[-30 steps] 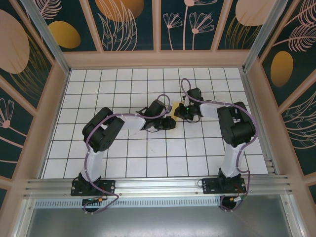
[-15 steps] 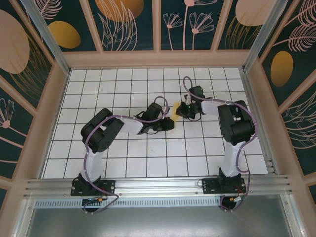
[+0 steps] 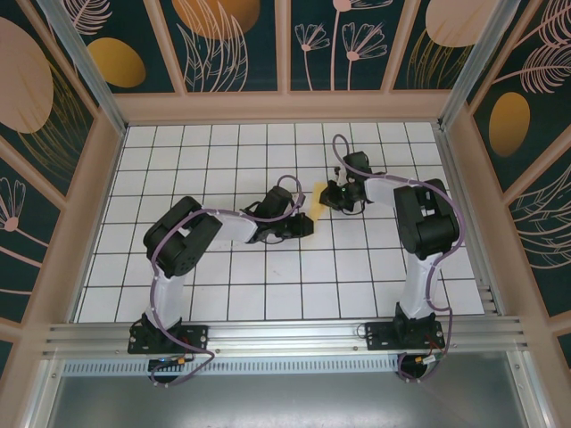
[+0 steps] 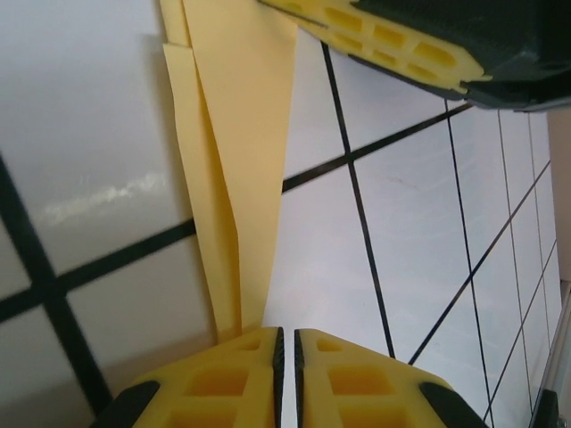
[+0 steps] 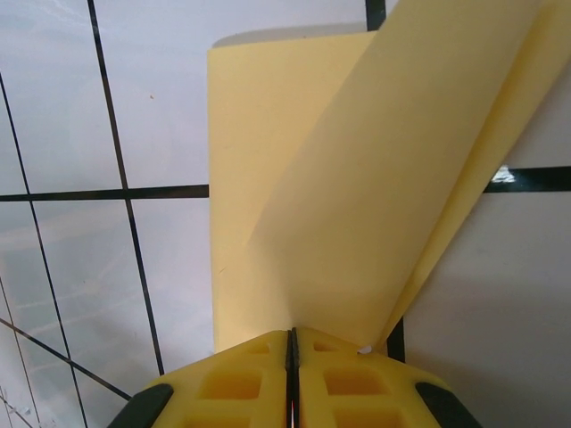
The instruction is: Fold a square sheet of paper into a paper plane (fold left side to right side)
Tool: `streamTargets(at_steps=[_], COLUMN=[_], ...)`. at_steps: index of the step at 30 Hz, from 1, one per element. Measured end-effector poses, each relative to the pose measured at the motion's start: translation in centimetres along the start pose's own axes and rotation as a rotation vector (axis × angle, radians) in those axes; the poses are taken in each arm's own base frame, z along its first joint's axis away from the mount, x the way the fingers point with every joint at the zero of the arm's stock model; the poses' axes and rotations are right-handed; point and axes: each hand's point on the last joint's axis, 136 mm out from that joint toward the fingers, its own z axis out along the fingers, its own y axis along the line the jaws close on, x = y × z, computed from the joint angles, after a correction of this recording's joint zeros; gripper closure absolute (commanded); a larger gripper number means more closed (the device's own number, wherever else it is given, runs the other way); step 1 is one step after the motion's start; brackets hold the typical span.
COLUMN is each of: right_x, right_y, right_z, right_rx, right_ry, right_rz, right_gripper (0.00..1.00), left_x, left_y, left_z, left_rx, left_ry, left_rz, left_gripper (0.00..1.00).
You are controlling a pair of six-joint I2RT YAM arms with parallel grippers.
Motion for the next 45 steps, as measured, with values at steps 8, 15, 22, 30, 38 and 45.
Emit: streamTargets(at_steps=[8,15,22,30,38,45], right_x=[0.9,1.5,1.6,1.8,1.7,1.4], right_y=[0.5,1.0,1.2,1.4,1.6,2.5], right_z=[0.2,0.4,0.5,0.6,0.5,-0.8], right_rx=[-0.02,-0.024,-0.026,-0.032,-0.035,-0.048], right_ry=[-0.003,0.007,0.011,0.017,0.016,-0.001], right_rz=[-0.017,-0.029,-0.031,-0.034,-0.033,-0.034], right_gripper=[0.88,0.88,0.88,0.88,0.95,0.97], left_x=[-0.7,-3.2,-3.9,-3.2,-2.9,-2.9], left_y=[-2.4,-3.3,-1.3,0.6,1.0,1.1], left_z=[-2.0,-2.6,-0.4,1.1,1.2,1.3], left_rx=[-0.005,0.018,-0.008,-0.053,-0.088,-0.117], left_ry=[0.031,-0.011,0.007,0.04,0.034,0.019], left_rz=[0.001,0.002,-0.02,-0.03,-0.014,-0.002], left_gripper=[0.8,0.82,0.82,0.85,0.87,0.89])
